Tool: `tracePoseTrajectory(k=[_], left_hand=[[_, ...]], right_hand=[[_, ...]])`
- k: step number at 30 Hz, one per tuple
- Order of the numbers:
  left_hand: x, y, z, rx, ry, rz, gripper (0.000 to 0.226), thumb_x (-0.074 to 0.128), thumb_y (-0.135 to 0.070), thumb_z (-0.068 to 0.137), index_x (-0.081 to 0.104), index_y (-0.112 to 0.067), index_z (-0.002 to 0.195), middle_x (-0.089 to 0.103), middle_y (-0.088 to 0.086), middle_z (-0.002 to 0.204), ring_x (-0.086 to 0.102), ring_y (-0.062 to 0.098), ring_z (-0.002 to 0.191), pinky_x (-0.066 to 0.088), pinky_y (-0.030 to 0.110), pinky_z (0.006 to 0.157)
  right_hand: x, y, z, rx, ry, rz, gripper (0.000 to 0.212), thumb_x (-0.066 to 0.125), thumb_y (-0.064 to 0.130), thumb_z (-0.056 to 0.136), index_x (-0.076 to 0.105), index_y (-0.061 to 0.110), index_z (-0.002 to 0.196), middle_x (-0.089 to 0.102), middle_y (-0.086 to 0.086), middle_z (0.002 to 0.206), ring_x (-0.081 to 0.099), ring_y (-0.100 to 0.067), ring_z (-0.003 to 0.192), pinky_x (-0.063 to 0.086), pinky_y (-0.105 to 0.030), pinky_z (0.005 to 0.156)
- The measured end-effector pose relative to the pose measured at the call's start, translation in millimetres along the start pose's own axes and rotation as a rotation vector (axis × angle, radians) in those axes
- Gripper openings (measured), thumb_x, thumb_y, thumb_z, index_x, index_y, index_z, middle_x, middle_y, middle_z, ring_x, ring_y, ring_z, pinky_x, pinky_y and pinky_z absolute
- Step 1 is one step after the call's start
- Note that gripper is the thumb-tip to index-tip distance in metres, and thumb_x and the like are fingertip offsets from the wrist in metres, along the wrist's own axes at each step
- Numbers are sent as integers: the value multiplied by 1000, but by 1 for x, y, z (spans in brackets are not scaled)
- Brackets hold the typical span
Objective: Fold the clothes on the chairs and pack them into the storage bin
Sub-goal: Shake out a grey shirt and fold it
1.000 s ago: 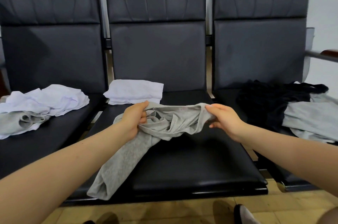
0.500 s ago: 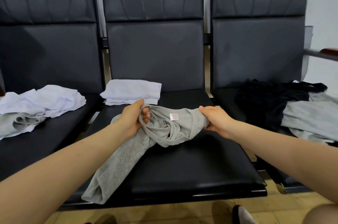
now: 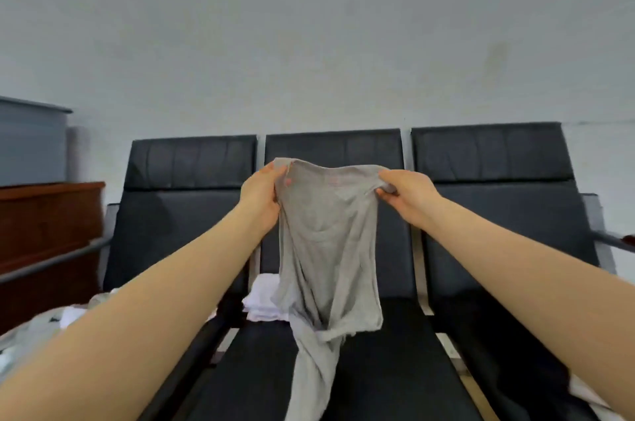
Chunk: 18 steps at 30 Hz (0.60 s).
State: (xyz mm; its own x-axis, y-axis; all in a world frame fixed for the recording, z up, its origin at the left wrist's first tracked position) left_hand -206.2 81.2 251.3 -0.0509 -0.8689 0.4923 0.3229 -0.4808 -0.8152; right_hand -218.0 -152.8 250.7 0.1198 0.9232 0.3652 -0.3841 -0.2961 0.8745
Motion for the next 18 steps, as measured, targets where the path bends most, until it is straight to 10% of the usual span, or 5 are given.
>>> tracePoseTrajectory(k=[5,12,18], left_hand=[[13,-79,-12,172,0,-35,5,63,-8,89,67,-7,92,66,4,84,61,15,77,53,29,77],[39,-145,-40,467,-45,16,16,60,-14,93,61,-8,108,70,3,82,66,16,80,55,32,82],[63,-170,-41,590,-51,115,8,60,-16,92,57,-18,98,67,0,79,64,12,70,54,26,75]], right_hand=[[31,89,-19,-205,114,-102,15,59,3,92,61,7,78,60,-5,79,58,-14,76,53,-23,66],[47,156,-34,-554,-128,-472,13,57,20,91,67,12,86,61,6,79,55,-13,73,47,-31,71],[51,173,-30,-507,-160,-363,10,57,20,93,63,17,85,61,1,78,57,-13,59,41,-23,51]])
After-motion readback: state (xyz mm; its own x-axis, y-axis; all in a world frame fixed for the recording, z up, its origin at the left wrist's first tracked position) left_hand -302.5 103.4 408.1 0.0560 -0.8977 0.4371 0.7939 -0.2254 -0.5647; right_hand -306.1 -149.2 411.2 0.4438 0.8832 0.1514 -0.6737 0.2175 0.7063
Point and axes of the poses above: each hand's wrist, its own z-axis towards the middle knuckle, its own x-axis out of the palm, y = z × x, the point moved 4 cm from there along z, towards the middle knuckle
